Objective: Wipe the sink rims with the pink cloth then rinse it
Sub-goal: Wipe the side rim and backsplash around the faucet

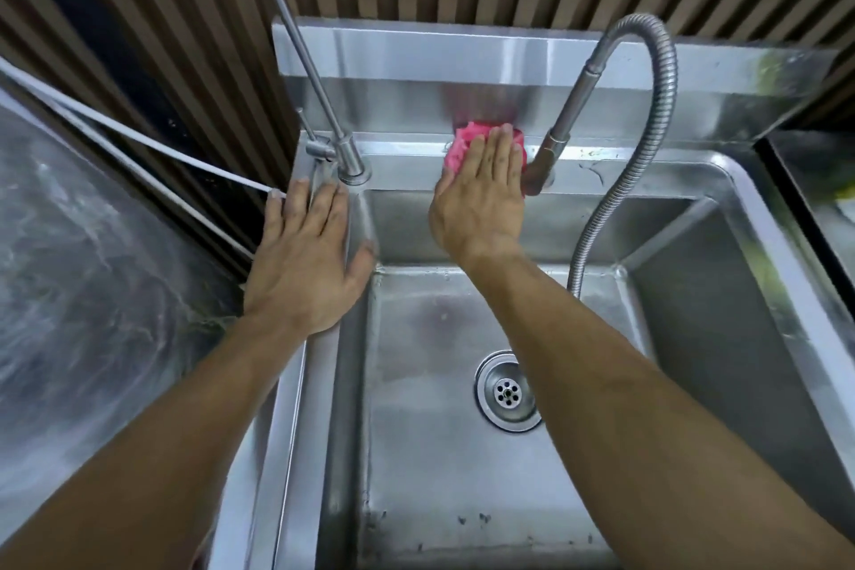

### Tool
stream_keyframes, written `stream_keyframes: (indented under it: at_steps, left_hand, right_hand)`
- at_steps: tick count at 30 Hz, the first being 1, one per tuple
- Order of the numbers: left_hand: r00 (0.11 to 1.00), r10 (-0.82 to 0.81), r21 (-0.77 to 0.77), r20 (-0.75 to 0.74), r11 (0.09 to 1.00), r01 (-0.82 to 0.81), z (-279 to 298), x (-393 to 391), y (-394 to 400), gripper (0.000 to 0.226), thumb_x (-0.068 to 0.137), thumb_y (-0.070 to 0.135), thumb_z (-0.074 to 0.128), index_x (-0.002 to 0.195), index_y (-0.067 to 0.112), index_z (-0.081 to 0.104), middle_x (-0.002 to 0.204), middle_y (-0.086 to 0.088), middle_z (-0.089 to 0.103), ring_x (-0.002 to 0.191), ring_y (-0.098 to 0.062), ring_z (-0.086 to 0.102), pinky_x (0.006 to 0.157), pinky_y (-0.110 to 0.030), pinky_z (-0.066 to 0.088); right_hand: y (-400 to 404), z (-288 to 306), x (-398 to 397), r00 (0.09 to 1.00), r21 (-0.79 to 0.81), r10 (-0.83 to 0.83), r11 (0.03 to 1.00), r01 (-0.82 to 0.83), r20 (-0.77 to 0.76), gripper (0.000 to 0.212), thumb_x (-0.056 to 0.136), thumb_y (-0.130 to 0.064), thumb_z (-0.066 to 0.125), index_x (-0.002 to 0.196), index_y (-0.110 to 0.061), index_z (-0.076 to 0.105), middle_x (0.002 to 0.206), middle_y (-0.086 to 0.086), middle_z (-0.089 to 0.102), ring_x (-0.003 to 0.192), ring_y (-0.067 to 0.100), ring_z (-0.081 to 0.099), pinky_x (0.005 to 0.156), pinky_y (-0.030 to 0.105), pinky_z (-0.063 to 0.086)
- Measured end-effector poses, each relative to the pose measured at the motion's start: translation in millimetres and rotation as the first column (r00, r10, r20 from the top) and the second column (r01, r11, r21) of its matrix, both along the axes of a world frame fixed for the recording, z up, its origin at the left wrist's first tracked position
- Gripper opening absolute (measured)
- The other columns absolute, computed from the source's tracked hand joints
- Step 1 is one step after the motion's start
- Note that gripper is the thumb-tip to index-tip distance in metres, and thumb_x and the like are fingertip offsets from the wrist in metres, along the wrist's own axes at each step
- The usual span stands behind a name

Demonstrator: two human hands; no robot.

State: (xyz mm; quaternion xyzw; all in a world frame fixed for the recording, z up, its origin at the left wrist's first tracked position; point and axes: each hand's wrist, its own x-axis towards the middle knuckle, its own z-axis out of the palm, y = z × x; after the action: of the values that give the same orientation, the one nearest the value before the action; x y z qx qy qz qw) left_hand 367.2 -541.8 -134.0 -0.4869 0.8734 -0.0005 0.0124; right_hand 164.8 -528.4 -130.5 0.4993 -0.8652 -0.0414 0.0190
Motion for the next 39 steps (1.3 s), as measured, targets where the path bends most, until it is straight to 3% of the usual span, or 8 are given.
stream_keyframes:
  at_steps: [6,12,16,19,21,27,33,39]
  left_hand:
    - [0.999,-0.005,0.029,-0.048,1.0,0.006,-3.4,2.2,-2.2,0.078,0.101,0.056,0.017,0.165,0.011,0.015,0.174,-0.005,0.012,0.16,-0.028,0.003,0.13,-0.043,0.0]
    - [0.998,-0.006,0.023,-0.059,1.0,0.007,-2.2,0.4,-3.1,0.075,0.101,0.053,0.017,0.164,0.011,0.02,0.173,-0.005,0.017,0.16,-0.029,0.008,0.13,-0.044,0.005]
    - [0.998,-0.007,0.035,-0.066,0.999,0.01,0.8,0.9,-2.8,0.082,0.096,0.057,0.014,0.164,0.012,0.02,0.173,-0.005,0.018,0.16,-0.028,0.008,0.129,-0.043,0.005]
    - [0.998,0.0,0.033,-0.065,0.999,0.002,0.6,0.1,-2.8,0.082,0.096,0.057,0.014,0.164,0.012,0.021,0.173,-0.005,0.019,0.16,-0.027,0.008,0.129,-0.043,0.005]
    - [0.999,0.006,0.03,-0.05,1.0,-0.005,-0.4,-1.0,-4.1,0.079,0.098,0.056,0.017,0.164,0.012,0.021,0.172,-0.005,0.019,0.16,-0.028,0.008,0.129,-0.043,0.007]
    - [0.999,0.024,0.039,-0.045,0.999,-0.022,0.4,-3.1,-6.1,0.08,0.098,0.058,0.016,0.164,0.014,0.02,0.173,-0.002,0.018,0.16,-0.025,0.006,0.129,-0.042,0.006]
    - [0.997,0.022,0.054,-0.079,0.998,-0.018,-0.9,-2.1,-7.1,0.082,0.095,0.059,0.01,0.165,0.016,0.017,0.174,0.0,0.014,0.16,-0.023,0.003,0.13,-0.042,0.004]
    - [0.993,-0.061,0.058,-0.1,0.996,0.067,3.4,-3.1,-0.5,0.081,0.097,0.055,0.008,0.165,0.014,0.018,0.173,-0.002,0.017,0.161,-0.024,0.005,0.13,-0.041,-0.001]
  right_hand:
    - [-19.7,-1.8,23.6,0.952,-0.142,-0.21,0.959,0.245,0.224,0.066,0.109,-0.032,0.02,0.163,0.002,0.006,0.172,0.022,0.0,0.16,0.04,-0.005,0.131,0.05,-0.001]
    - [-5.3,-10.5,22.1,0.965,-0.262,0.163,0.959,-0.106,0.205,0.059,0.112,-0.036,0.024,0.165,-0.011,0.017,0.174,0.008,0.012,0.162,0.028,0.002,0.131,0.039,-0.005]
    - [-8.0,-10.0,6.5,0.935,-0.271,-0.145,0.933,0.238,0.323,0.063,0.112,-0.032,0.022,0.164,0.0,0.007,0.174,0.016,0.002,0.161,0.033,-0.007,0.129,0.042,-0.008]
    - [-22.4,-9.1,18.4,0.906,-0.245,-0.25,0.907,0.343,0.342,0.067,0.111,-0.035,0.021,0.163,0.003,0.002,0.173,0.021,-0.004,0.16,0.036,-0.009,0.129,0.045,-0.007]
    - [-22.7,-11.8,27.1,0.928,-0.276,-0.209,0.914,0.297,0.307,0.065,0.11,-0.033,0.021,0.163,0.002,0.004,0.173,0.021,0.0,0.16,0.036,-0.006,0.131,0.046,-0.005]
    - [7.4,-21.9,11.7,0.958,-0.341,0.257,0.918,-0.201,0.129,0.059,0.11,-0.045,0.029,0.162,-0.016,0.031,0.171,0.006,0.027,0.161,0.029,0.011,0.131,0.044,-0.001]
    - [-1.5,-26.5,7.2,0.982,-0.361,0.071,0.933,-0.002,0.177,0.064,0.109,-0.054,0.023,0.164,-0.02,0.026,0.174,0.006,0.015,0.161,0.03,0.005,0.13,0.052,0.009]
    - [1.2,-29.7,-4.5,0.981,-0.467,0.193,0.871,-0.155,0.034,0.056,0.111,-0.049,0.031,0.155,-0.017,0.047,0.163,0.011,0.042,0.156,0.036,0.029,0.126,0.048,0.023]
